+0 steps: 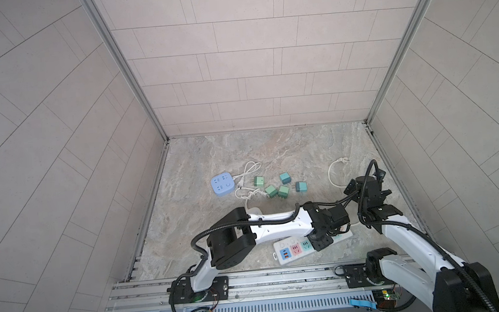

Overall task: Insert the plug
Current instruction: 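Press the teal adapter down into the yellow socket with the left gripper, then open and lift the left gripper while the right arm moves toward teal adapters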

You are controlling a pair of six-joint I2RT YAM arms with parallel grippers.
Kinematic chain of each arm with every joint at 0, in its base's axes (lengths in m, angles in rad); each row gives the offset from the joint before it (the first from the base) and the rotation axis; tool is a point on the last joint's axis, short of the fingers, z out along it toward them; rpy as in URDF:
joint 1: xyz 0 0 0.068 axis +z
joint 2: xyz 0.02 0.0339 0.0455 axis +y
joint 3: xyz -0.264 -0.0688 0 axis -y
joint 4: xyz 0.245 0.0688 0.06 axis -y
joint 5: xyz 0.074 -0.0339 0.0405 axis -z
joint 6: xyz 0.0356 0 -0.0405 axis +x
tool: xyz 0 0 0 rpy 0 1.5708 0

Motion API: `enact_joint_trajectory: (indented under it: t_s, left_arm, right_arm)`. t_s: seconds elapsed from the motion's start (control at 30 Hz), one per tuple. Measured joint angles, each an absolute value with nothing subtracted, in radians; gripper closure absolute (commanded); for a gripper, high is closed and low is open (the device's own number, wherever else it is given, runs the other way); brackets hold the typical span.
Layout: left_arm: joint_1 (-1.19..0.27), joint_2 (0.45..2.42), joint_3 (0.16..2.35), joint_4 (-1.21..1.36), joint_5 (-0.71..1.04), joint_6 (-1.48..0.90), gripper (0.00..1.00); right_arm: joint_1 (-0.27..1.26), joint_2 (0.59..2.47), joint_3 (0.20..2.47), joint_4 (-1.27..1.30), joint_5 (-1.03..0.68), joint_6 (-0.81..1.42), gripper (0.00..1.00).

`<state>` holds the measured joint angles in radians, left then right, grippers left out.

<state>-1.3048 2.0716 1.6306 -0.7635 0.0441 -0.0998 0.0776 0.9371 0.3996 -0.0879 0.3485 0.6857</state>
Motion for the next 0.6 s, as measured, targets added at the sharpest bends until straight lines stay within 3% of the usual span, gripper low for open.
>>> enact_joint_trajectory:
  t_s: [0.3, 0.6]
  left_arm:
    - [-1.303, 1.94, 1.62, -0.754, 0.008, -0.086, 0.45]
    - [-1.224, 1.49, 1.264, -0.63, -0.06, -0.115, 0.36]
  right_arm:
    - [0.078, 0.936, 0.4, -0.087, 0.348, 0.686, 0.07]
    - [0.078, 0.937, 0.4, -0.086, 0.334, 0.682, 0.05]
